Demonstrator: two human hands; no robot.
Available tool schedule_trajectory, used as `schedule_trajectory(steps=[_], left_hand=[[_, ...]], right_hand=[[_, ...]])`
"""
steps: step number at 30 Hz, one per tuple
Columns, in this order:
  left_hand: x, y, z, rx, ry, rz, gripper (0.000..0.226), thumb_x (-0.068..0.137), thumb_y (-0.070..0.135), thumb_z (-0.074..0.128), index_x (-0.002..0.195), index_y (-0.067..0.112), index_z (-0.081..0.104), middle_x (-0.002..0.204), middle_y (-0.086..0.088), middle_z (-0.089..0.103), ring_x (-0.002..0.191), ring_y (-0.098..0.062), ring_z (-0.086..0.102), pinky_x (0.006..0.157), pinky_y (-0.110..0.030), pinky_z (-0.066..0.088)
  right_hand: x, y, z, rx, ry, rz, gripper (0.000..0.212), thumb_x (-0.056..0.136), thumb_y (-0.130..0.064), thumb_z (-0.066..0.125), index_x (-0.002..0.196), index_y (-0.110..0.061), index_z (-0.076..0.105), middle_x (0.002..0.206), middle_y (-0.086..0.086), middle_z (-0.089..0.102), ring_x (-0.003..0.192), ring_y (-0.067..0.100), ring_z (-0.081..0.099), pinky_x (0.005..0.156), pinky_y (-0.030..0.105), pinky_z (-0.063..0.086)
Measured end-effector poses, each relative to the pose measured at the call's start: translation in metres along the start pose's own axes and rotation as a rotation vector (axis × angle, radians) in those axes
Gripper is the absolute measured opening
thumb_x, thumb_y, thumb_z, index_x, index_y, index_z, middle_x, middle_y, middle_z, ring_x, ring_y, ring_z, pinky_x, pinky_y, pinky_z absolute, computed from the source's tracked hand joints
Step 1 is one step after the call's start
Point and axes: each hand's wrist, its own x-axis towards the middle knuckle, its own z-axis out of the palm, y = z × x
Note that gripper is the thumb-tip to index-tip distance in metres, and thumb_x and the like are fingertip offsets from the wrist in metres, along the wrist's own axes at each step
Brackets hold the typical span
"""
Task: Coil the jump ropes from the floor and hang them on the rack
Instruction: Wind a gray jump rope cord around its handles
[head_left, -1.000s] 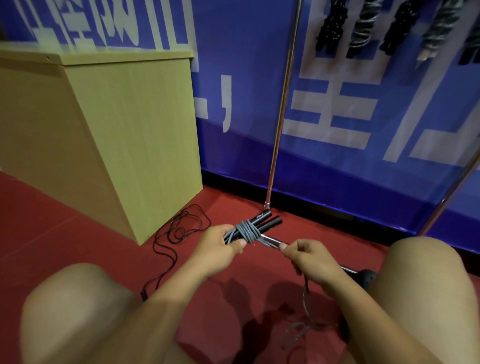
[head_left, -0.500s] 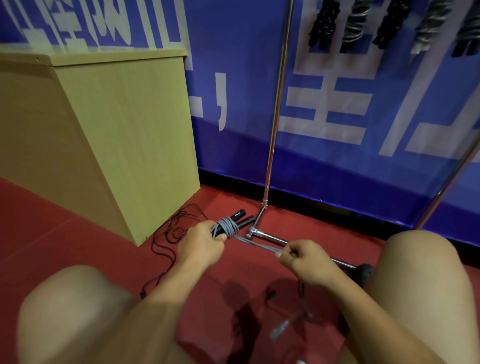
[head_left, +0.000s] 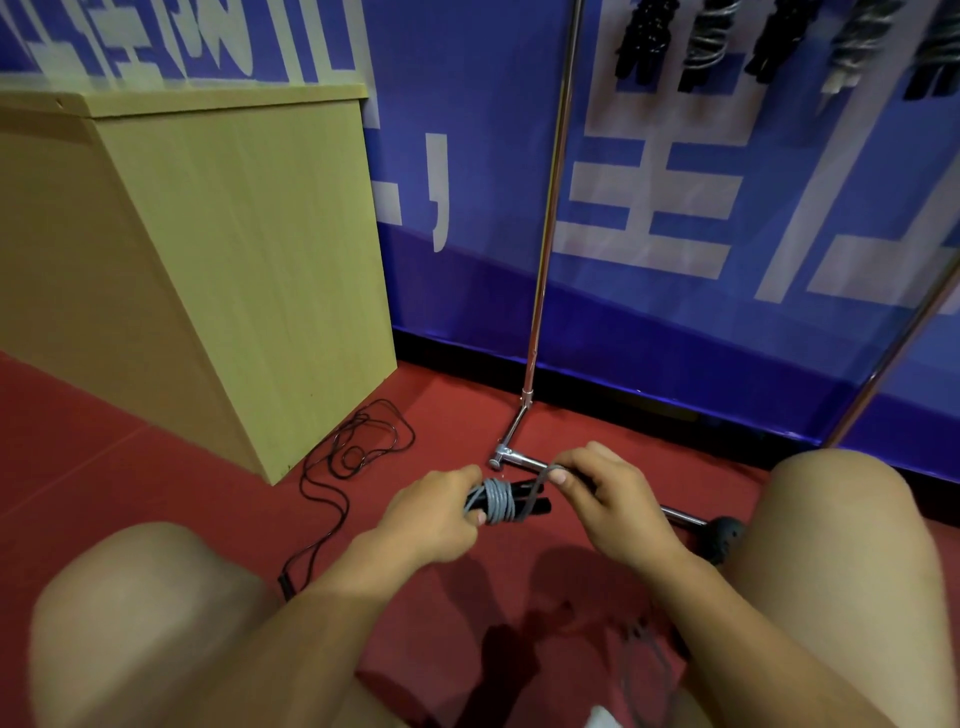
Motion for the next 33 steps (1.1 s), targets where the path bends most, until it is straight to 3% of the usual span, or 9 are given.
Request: schedule_trajectory(steps=[4, 8, 13, 18, 22, 27, 29, 31, 33], left_hand=[[-0.005, 0.005, 0.004, 0.004, -0.143, 0.11, 0.019, 0.087, 0.033, 0.063, 0.094, 0.027, 0.046, 0.09, 0.004, 0.063, 0.085, -0.027, 0.062, 0.074, -0.038, 0.052], [-0.01, 0.011, 0.007, -0.115, -0.255, 0.202, 0.017, 0.085, 0.031, 0.064, 0.089, 0.024, 0.049, 0.074, 0.008, 0.058, 0.071, -0.018, 0.058, 0.069, -0.035, 0.049], [-0.015, 0.017, -0.007, -0.295, -0.27, 0.281, 0.012, 0.085, 0.026, 0.065, 0.093, 0.021, 0.058, 0.079, -0.002, 0.063, 0.065, -0.01, 0.051, 0.064, -0.031, 0.042], [-0.019, 0.015, -0.009, -0.465, -0.348, 0.302, 0.012, 0.08, 0.024, 0.066, 0.09, 0.021, 0.059, 0.073, 0.003, 0.056, 0.067, -0.012, 0.049, 0.066, -0.034, 0.04], [-0.023, 0.017, -0.013, -0.654, -0.365, 0.335, 0.01, 0.079, 0.019, 0.067, 0.088, 0.016, 0.061, 0.074, 0.002, 0.053, 0.069, -0.013, 0.047, 0.066, -0.032, 0.037], [-0.026, 0.02, -0.02, -0.898, -0.36, 0.348, 0.013, 0.079, 0.01, 0.063, 0.089, 0.008, 0.058, 0.067, 0.001, 0.046, 0.058, -0.009, 0.04, 0.054, -0.021, 0.033], [-0.025, 0.019, -0.019, -0.958, -0.35, 0.325, 0.013, 0.078, 0.01, 0.063, 0.089, 0.009, 0.057, 0.064, -0.003, 0.043, 0.053, -0.011, 0.038, 0.049, -0.022, 0.031], [-0.023, 0.02, -0.018, -0.989, -0.289, 0.299, 0.011, 0.078, 0.011, 0.063, 0.088, 0.011, 0.058, 0.063, 0.001, 0.045, 0.053, -0.01, 0.039, 0.049, -0.021, 0.033], [-0.023, 0.023, -0.019, -1.03, -0.203, 0.265, 0.01, 0.079, 0.011, 0.062, 0.087, 0.015, 0.06, 0.061, 0.008, 0.048, 0.052, -0.005, 0.041, 0.049, -0.018, 0.034]], right_hand=[[-0.001, 0.001, 0.002, -0.02, -0.066, -0.028, 0.008, 0.095, -0.038, 0.059, 0.098, -0.033, 0.065, 0.083, -0.01, 0.055, 0.078, 0.007, 0.057, 0.072, 0.031, 0.05], [0.0, 0.005, 0.004, -0.06, -0.055, 0.033, 0.013, 0.093, -0.043, 0.06, 0.098, -0.034, 0.067, 0.081, -0.01, 0.058, 0.076, 0.007, 0.059, 0.071, 0.036, 0.051], [0.004, 0.007, 0.0, 0.004, 0.044, 0.212, 0.012, 0.089, -0.036, 0.069, 0.088, -0.026, 0.073, 0.08, -0.009, 0.07, 0.075, 0.004, 0.063, 0.067, 0.022, 0.044], [0.006, 0.006, -0.002, 0.115, -0.057, 0.357, 0.017, 0.081, -0.039, 0.077, 0.077, -0.023, 0.071, 0.069, -0.001, 0.069, 0.06, 0.007, 0.056, 0.06, 0.024, 0.045], [0.007, 0.013, -0.002, 0.291, -0.092, 0.461, 0.035, 0.069, -0.051, 0.08, 0.073, -0.02, 0.067, 0.055, -0.009, 0.051, 0.051, 0.005, 0.042, 0.053, 0.024, 0.038], [0.008, 0.011, 0.0, 0.397, -0.18, 0.551, 0.068, 0.061, -0.071, 0.076, 0.077, -0.007, 0.059, 0.064, 0.003, 0.058, 0.059, 0.016, 0.053, 0.06, 0.032, 0.046], [0.007, 0.012, 0.0, 0.447, -0.246, 0.579, 0.053, 0.067, -0.055, 0.081, 0.078, -0.007, 0.063, 0.07, 0.007, 0.063, 0.066, 0.02, 0.058, 0.067, 0.036, 0.051], [0.007, 0.014, 0.0, 0.339, -0.268, 0.539, 0.013, 0.065, -0.033, 0.068, 0.066, -0.02, 0.066, 0.063, -0.002, 0.063, 0.062, 0.015, 0.057, 0.064, 0.031, 0.048], [0.005, 0.012, 0.002, 0.238, -0.278, 0.535, 0.02, 0.073, -0.028, 0.058, 0.054, -0.021, 0.058, 0.05, -0.005, 0.056, 0.051, 0.01, 0.049, 0.057, 0.027, 0.039]])
